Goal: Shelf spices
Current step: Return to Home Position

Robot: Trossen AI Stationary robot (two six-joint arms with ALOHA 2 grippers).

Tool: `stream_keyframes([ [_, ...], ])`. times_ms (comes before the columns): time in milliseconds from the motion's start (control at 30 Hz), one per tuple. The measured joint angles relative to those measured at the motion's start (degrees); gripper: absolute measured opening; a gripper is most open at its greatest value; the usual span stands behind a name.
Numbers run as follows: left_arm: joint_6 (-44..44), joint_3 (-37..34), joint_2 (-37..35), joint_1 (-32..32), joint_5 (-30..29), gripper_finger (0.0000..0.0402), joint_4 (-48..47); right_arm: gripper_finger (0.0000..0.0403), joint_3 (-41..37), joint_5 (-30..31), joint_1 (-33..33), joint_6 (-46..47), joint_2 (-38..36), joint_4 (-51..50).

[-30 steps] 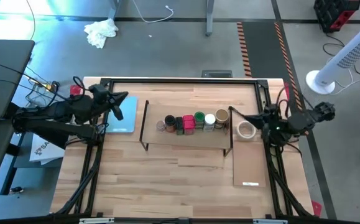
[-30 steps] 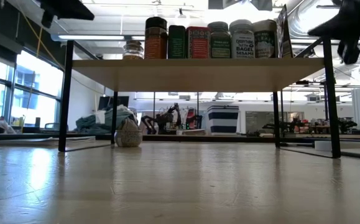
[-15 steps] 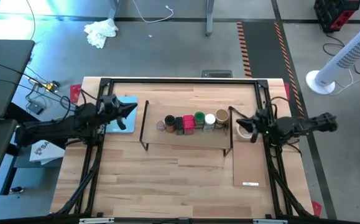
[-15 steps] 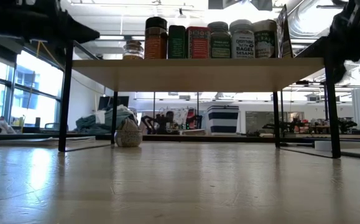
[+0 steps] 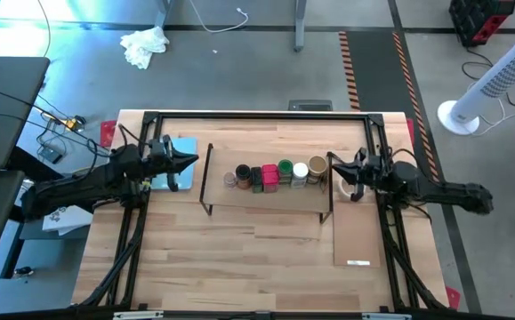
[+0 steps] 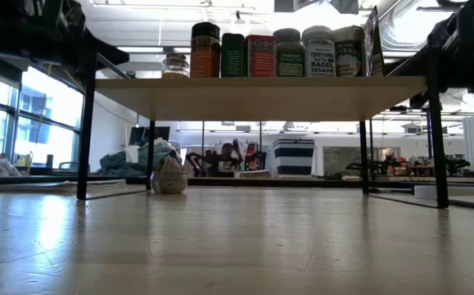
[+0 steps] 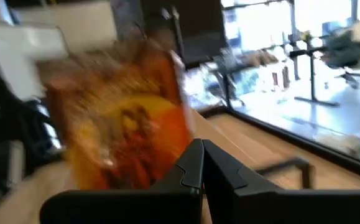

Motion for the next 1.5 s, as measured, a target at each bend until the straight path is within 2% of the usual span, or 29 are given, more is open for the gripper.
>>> stream_keyframes([
  [100,-0.29,0.00,0.00,1.51,5.17,0.0000,-2.23,0.0000,0.05,-1.79,-4.33,-0.48,0.02,-5.94],
  [233,-1.64,-1.64,-0.26,3.07,11.10,0.0000,-3.98,0.0000,0.20,-7.25,-10.02,-2.41,1.38,-5.72],
  [367,-4.98,-6.91,-0.81,3.82,13.24,0.0000,-2.69,0.0000,0.01,-9.40,-14.37,-2.43,1.66,-8.10],
  [467,-8.71,-11.97,-1.06,3.93,12.32,0.0000,4.09,0.0000,0.02,-11.70,-16.61,-2.41,1.80,-7.81],
  [600,-10.39,-12.07,-1.43,3.69,8.84,0.0000,4.48,0.0000,0.02,-12.54,-18.11,-1.81,2.52,-7.68],
  [800,-6.83,-12.04,-1.55,1.75,3.90,0.0000,9.20,0.0000,0.02,-12.62,-18.83,-1.34,3.15,-7.57],
  [1100,-6.46,-12.04,-1.50,-7.95,-3.04,0.0000,7.75,0.0000,0.02,-13.79,-18.81,-5.66,4.17,-7.38],
  [1233,-7.18,-12.02,-1.46,-11.45,-6.62,0.0000,6.30,0.0000,0.02,-13.18,-18.81,-3.24,6.18,-7.40],
  [1367,-10.98,-12.02,-1.46,-12.60,-7.17,0.0000,2.99,0.0000,0.02,-12.10,-18.81,-0.42,7.93,-7.56],
  [1500,-18.15,-12.00,-1.45,-13.52,-3.54,0.0000,-3.60,0.0000,0.02,-12.06,-18.81,-3.90,8.96,-7.58],
])
